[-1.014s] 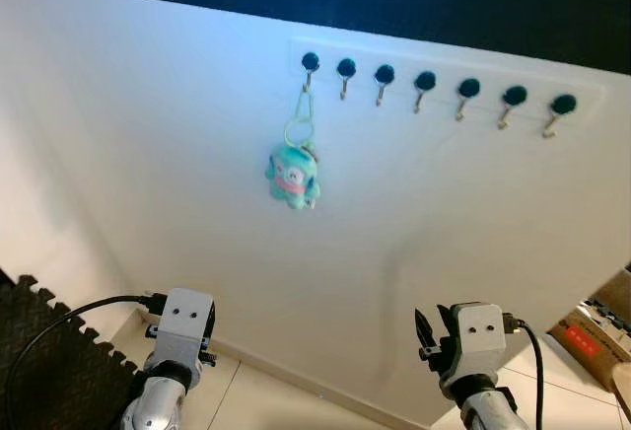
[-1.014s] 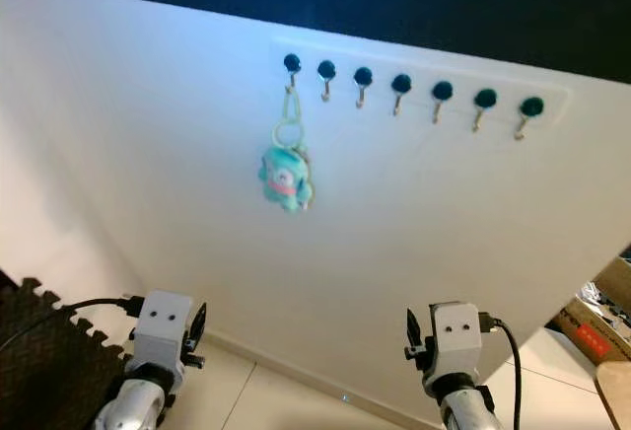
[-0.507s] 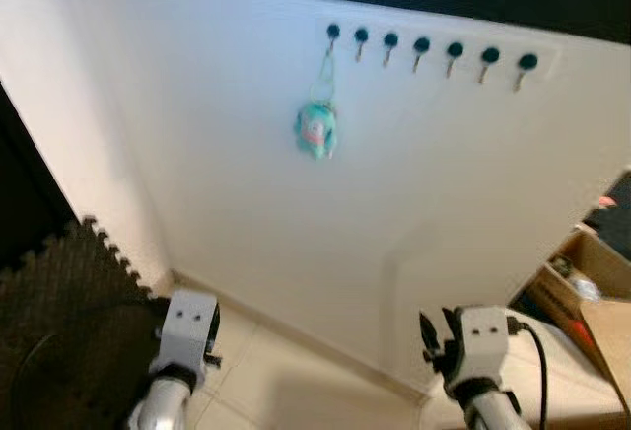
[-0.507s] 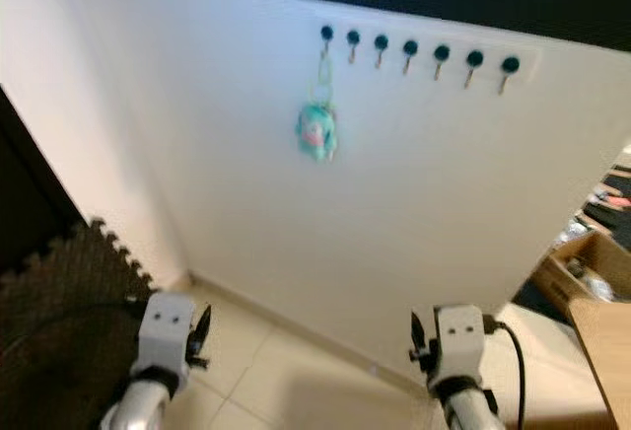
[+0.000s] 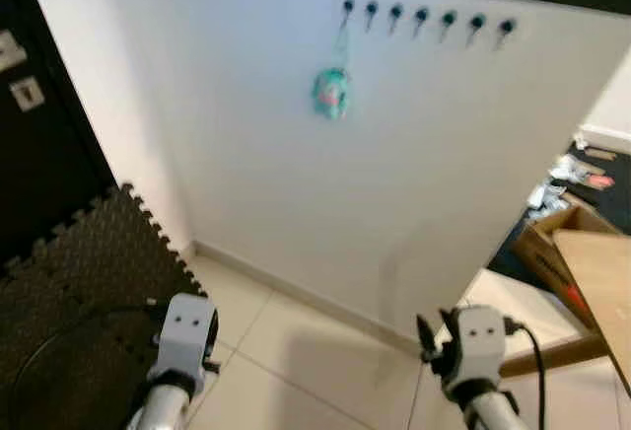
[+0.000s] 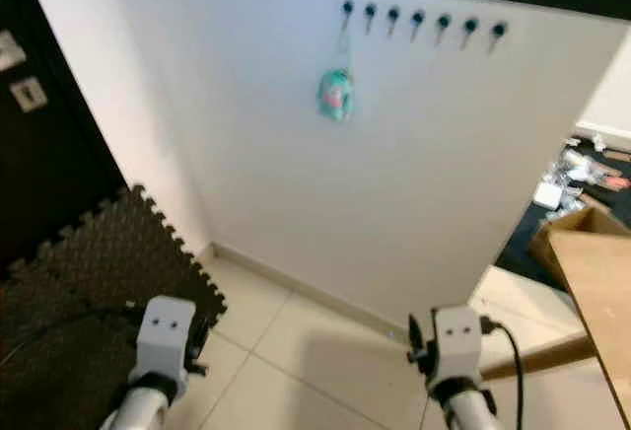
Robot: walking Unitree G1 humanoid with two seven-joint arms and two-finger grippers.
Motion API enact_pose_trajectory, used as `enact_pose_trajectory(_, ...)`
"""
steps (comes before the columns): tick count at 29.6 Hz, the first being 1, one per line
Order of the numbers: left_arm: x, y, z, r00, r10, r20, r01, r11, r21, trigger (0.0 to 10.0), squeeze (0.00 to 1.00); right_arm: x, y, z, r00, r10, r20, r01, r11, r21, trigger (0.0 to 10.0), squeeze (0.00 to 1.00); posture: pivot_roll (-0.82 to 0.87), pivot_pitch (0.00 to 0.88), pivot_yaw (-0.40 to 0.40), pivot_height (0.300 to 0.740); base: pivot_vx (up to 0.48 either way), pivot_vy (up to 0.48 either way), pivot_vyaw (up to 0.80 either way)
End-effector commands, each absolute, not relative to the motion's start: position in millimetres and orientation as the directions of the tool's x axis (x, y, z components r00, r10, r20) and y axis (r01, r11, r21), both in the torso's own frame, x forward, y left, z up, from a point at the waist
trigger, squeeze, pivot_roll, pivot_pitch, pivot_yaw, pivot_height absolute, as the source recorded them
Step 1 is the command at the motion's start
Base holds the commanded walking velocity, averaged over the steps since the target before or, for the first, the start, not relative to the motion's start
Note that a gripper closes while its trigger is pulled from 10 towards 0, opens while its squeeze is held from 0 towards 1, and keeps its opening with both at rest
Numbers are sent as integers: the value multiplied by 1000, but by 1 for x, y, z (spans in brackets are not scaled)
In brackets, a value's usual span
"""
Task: Hang keys on a hook
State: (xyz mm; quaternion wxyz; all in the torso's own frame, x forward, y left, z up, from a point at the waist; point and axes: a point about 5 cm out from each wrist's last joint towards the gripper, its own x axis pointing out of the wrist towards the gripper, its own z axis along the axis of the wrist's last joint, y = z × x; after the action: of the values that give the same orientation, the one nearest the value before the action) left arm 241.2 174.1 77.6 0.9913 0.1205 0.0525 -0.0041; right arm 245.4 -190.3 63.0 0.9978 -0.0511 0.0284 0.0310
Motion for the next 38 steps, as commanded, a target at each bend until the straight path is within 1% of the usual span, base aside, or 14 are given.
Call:
enact_pose_trajectory(1,237,174,73,992,10,-124,21,970,243,10000,0,242,-188,58,995,66,-79,-73,993,-91,10000,0,84,127,-41,740,0,0,0)
enact_pose_trajectory(28,237,174,72,992,10,-128,21,970,243,10000,0,243,-187,57,994,74,-81,-81,993,-82,10000,0,84,130,-43,740,0,0,0)
enact_pose_trajectory(38,236,173,71,991,9,-130,23,970,244,10000,0,243,-187,57,994,72,-83,-79,994,-80,10000,0,81,132,-44,740,0,0,-748)
